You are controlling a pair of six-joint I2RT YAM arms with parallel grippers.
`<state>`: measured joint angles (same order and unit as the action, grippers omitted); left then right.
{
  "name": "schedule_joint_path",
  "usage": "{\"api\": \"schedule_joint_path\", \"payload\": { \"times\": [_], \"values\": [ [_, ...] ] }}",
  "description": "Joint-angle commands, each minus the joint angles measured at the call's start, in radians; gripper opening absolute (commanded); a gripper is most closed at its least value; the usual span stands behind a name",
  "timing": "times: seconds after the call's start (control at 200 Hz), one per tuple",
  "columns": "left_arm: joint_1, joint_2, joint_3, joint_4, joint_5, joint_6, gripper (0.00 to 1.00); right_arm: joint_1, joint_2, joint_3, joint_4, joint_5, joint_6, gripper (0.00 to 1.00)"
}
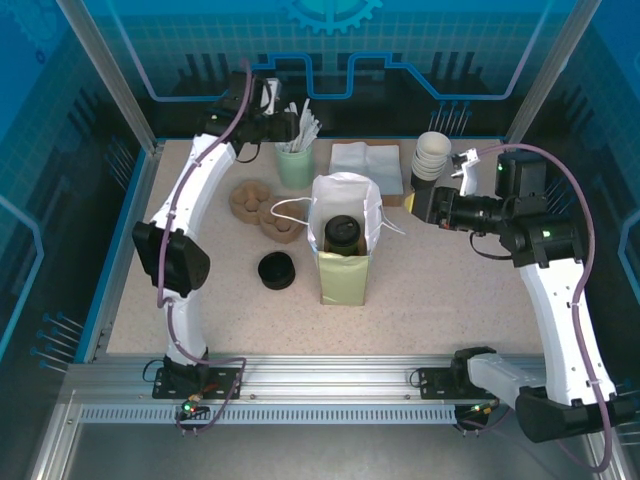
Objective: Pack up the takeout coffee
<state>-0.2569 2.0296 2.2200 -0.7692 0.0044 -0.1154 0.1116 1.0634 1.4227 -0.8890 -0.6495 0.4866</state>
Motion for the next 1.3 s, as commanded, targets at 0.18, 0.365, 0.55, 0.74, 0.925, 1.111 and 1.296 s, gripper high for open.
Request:
{"api": "schedule_joint_path", "payload": {
  "times": [0.18,0.365,0.55,0.74,0.925,1.111,1.296],
  "values": [
    [-0.045,0.084,0.065,-0.009,-0.089,0.139,0.61,0.015,-0.055,-0.061,0.045,0.045,-0.086,0.37],
    [-0.053,0.11,0.066,-0.001,-0.122,0.165,0.6,0.016,-0.074,-0.101,0.06,0.051,-0.116,0.37],
    [-0.056,0.142,0.087,-0.002,-0.136,0.177,0.56,0.016,-0.071,-0.122,0.051,0.06,-0.131,0.37],
    [-0.059,0.192,0.163,-0.022,-0.144,0.196,0.53,0.015,-0.087,-0.134,0.045,0.071,-0.14,0.37],
    [-0.068,0.223,0.184,-0.025,-0.165,0.221,0.52,0.013,-0.095,-0.134,0.022,0.083,-0.161,0.37],
    [-0.08,0.252,0.198,-0.042,-0.196,0.247,0.5,0.011,-0.094,-0.137,0.019,0.086,-0.167,0.37],
    [-0.081,0.271,0.198,-0.041,-0.211,0.256,0.49,0.008,-0.097,-0.136,0.012,0.083,-0.173,0.37]
  ]
}}
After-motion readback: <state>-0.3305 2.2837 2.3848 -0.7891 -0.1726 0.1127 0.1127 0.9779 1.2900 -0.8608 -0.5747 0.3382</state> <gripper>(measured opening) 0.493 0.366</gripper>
